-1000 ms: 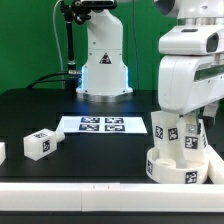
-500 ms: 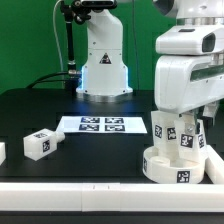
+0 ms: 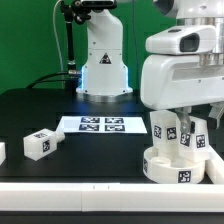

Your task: Assemble stool

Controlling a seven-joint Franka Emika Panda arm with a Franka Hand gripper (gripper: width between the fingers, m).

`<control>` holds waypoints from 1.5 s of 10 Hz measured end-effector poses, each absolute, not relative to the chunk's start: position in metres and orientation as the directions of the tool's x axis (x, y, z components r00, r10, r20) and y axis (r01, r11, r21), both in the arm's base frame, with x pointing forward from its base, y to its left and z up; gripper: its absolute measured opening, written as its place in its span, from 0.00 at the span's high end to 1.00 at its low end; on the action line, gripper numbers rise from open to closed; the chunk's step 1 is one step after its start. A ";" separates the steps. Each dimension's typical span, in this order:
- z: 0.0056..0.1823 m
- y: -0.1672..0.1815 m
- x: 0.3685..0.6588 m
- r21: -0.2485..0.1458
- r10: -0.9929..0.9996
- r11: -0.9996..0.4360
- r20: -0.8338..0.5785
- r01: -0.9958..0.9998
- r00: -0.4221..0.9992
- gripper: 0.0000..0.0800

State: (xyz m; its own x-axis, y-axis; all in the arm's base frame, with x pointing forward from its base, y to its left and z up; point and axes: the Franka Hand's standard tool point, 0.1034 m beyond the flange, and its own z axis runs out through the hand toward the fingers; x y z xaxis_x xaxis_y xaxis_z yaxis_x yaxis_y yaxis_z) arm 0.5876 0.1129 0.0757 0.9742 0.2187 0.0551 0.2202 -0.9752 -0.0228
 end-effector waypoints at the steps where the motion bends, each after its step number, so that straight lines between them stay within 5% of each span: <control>1: 0.075 0.113 0.585 -0.039 0.076 -0.996 0.049 0.078 0.996 0.57; 5: 0.075 0.118 0.582 -0.066 -0.391 -0.918 -0.009 -0.391 0.920 0.57; 15: 0.075 0.116 0.581 -0.051 -0.845 -0.530 -0.058 -0.847 0.532 0.57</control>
Offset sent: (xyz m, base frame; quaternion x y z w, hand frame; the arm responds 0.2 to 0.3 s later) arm -0.0056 0.0082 -0.0032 0.0256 -0.0445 0.3136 0.9482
